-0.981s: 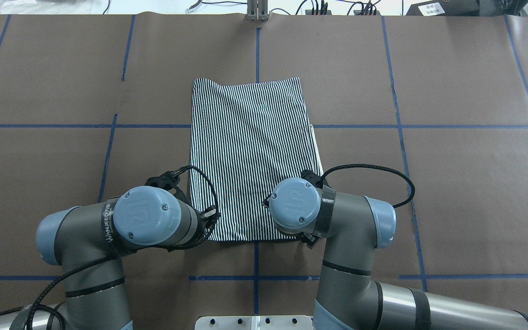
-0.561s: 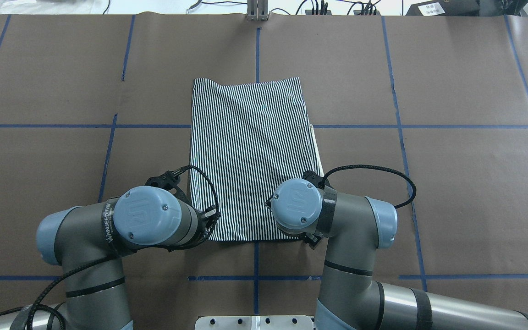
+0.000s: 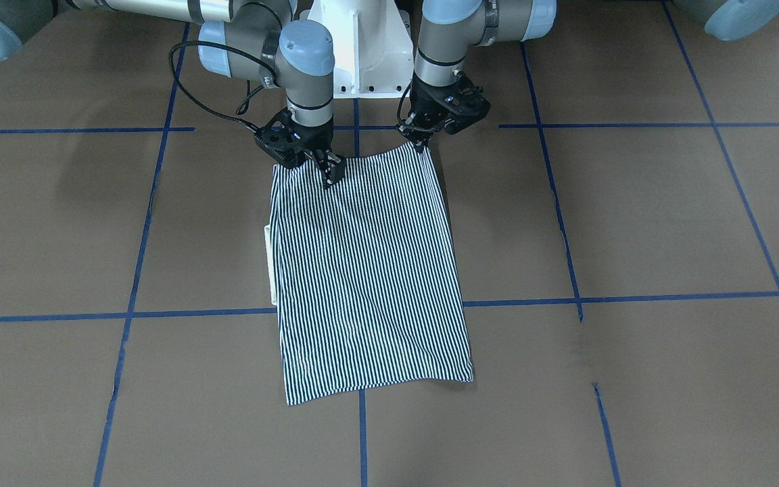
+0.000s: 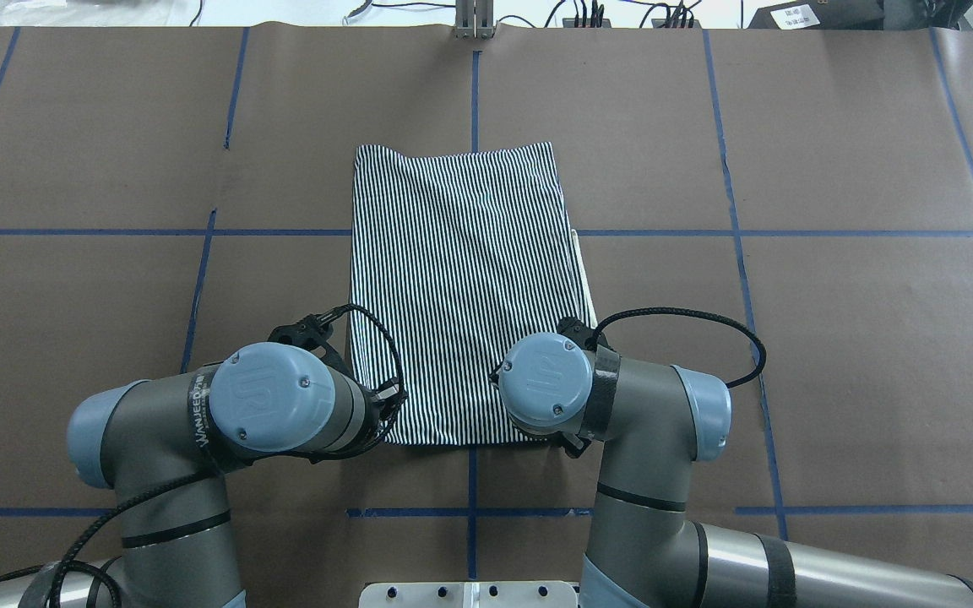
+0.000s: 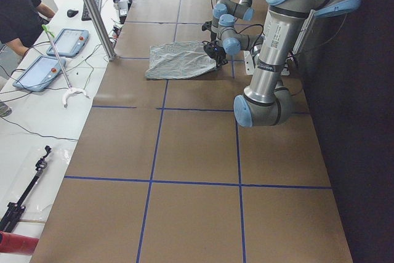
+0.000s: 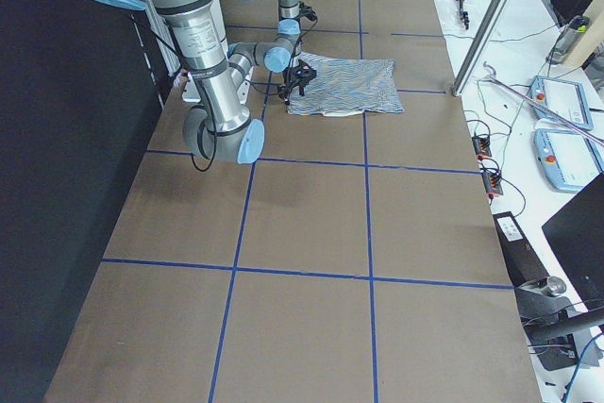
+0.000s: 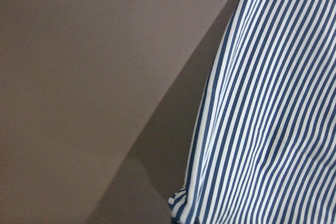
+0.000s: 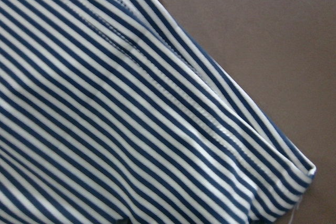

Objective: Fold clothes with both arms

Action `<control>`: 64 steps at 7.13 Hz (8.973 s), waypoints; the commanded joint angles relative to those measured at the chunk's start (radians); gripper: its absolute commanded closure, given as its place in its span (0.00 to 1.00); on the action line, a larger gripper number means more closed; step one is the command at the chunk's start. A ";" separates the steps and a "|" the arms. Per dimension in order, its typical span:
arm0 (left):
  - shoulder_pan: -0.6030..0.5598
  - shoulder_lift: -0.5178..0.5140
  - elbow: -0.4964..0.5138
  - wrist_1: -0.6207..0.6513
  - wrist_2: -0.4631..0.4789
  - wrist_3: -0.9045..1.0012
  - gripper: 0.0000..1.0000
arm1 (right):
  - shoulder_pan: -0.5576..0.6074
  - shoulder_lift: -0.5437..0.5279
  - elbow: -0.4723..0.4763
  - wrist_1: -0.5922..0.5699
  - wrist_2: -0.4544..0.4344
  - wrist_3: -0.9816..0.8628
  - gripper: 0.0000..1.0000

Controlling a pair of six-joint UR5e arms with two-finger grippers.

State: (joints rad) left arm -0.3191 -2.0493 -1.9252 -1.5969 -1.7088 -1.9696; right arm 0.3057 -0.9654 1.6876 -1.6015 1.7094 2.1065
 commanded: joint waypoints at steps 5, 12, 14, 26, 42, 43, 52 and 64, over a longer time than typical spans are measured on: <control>-0.002 -0.002 0.000 0.002 -0.002 0.000 1.00 | 0.003 0.008 0.012 0.000 0.003 0.000 1.00; 0.027 0.001 -0.020 0.008 0.000 0.002 1.00 | 0.010 -0.044 0.140 0.002 0.024 0.000 1.00; 0.101 0.041 -0.130 0.095 0.003 0.002 1.00 | -0.029 -0.072 0.205 0.002 0.027 0.004 1.00; -0.047 0.029 -0.048 -0.025 -0.003 0.127 1.00 | 0.095 -0.012 0.064 0.219 0.004 -0.043 1.00; -0.604 -0.028 0.405 -0.445 -0.241 0.704 0.00 | 0.301 0.341 -0.476 0.160 -0.023 -1.004 0.00; -0.610 -0.028 0.405 -0.443 -0.241 0.706 0.00 | 0.284 0.343 -0.483 0.160 -0.065 -1.078 0.00; -0.618 -0.028 0.353 -0.391 -0.267 0.706 0.00 | 0.421 0.355 -0.638 0.170 -0.156 -1.439 0.00; -1.198 0.400 0.167 -0.133 -0.495 2.084 0.00 | 1.274 -0.539 -0.091 -0.020 0.644 -2.313 0.00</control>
State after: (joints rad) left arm -1.4818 -1.6870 -1.7522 -1.7367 -2.1806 0.0080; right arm 1.5239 -1.4350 1.5886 -1.6290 2.3414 -0.1295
